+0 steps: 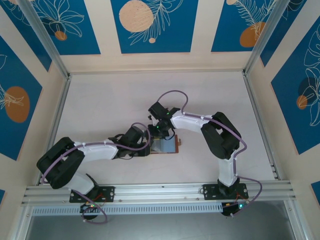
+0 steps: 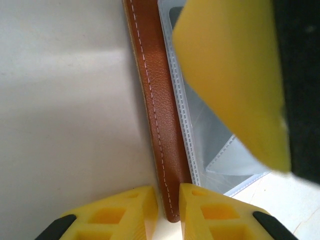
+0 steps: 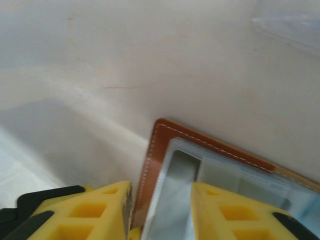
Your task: Put the credit cards into the card holder
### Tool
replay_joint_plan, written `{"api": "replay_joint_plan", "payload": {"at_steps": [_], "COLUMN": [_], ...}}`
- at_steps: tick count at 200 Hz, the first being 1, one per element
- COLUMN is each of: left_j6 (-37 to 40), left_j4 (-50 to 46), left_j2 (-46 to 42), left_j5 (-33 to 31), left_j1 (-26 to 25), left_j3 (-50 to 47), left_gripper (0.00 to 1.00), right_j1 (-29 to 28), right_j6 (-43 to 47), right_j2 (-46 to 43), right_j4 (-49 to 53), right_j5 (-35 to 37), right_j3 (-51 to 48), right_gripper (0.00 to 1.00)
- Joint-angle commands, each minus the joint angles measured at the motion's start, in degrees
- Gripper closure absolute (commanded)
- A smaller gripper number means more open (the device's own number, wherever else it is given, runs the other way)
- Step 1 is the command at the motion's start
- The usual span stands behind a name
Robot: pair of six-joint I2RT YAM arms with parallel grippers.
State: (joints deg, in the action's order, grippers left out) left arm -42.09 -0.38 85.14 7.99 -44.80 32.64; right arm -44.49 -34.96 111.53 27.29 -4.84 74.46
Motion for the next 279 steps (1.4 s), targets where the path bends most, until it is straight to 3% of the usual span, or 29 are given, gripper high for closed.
{"api": "replay_joint_plan", "payload": {"at_steps": [1,70,131,159,194,211,279], "left_j6": [0.25,0.25,-0.10,0.05,2.49,3.44,6.09], "left_j4": [-5.74,-9.36,-11.03,-12.84,-17.76,-18.71,-18.32], "left_j2": [2.81,-1.70,-4.62,-9.15,-14.98,-16.29,-11.84], "left_j5": [-1.29,-2.80,-2.62,-1.15,0.71,2.29,5.19], "left_j1": [-0.68,-0.44,0.45,2.69,5.61,6.80,6.96], "left_j3": [-3.20,-3.72,-4.16,-4.71,-3.01,-1.71,4.76], "left_gripper": [0.76,0.72,0.68,0.65,0.56,0.52,0.46], "right_j1": [0.18,1.96,2.34,2.50,2.66,2.37,-1.98], "right_j6": [0.74,3.09,4.76,5.43,5.01,4.73,2.67], "right_j2": [-2.97,-5.72,-9.65,-12.39,-13.56,-12.12,-0.80], "right_j4": [-3.29,-5.29,-3.80,-0.51,0.63,0.87,-0.51], "right_j5": [-6.90,-12.18,-7.45,-1.81,0.47,0.80,3.44], "right_j3": [-0.76,1.39,1.60,-0.59,-5.13,-5.79,-2.47], "right_gripper": [0.58,0.53,0.53,0.60,0.86,0.93,0.93]}}
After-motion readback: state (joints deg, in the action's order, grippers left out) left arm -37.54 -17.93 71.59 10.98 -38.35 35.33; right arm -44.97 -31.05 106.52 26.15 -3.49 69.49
